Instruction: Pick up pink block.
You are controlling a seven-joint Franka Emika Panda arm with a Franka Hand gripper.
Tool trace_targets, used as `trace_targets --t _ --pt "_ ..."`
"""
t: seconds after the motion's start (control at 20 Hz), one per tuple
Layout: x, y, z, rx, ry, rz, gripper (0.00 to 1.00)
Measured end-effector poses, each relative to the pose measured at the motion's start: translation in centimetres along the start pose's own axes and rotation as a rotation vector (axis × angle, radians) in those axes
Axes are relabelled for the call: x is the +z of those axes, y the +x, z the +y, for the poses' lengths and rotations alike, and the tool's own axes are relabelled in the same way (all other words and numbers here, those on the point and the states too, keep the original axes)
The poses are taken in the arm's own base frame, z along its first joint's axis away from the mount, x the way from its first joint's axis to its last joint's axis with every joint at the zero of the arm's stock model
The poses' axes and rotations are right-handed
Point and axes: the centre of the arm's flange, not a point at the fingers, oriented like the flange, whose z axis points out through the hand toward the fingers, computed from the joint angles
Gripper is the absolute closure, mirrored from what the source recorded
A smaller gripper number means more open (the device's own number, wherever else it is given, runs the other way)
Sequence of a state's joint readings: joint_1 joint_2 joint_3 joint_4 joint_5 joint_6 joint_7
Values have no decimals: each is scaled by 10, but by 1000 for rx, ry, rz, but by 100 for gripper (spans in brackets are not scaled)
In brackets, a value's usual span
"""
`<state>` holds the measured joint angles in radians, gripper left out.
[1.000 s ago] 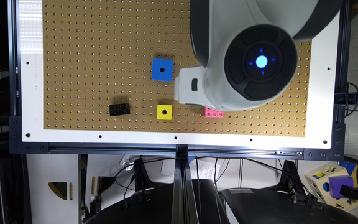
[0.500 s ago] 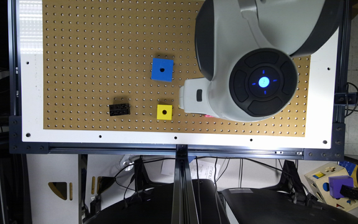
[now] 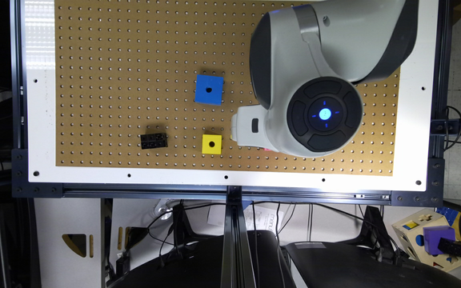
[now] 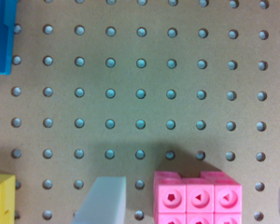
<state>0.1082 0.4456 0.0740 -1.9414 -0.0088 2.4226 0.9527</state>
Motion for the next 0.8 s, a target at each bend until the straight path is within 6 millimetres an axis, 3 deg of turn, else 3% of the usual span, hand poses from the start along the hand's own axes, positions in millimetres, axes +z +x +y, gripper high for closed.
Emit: trace_targets --t 0.6,0.8 --pt "3 4 -10 -3 15 5 0" --pt "37 7 -13 -1 12 -4 0"
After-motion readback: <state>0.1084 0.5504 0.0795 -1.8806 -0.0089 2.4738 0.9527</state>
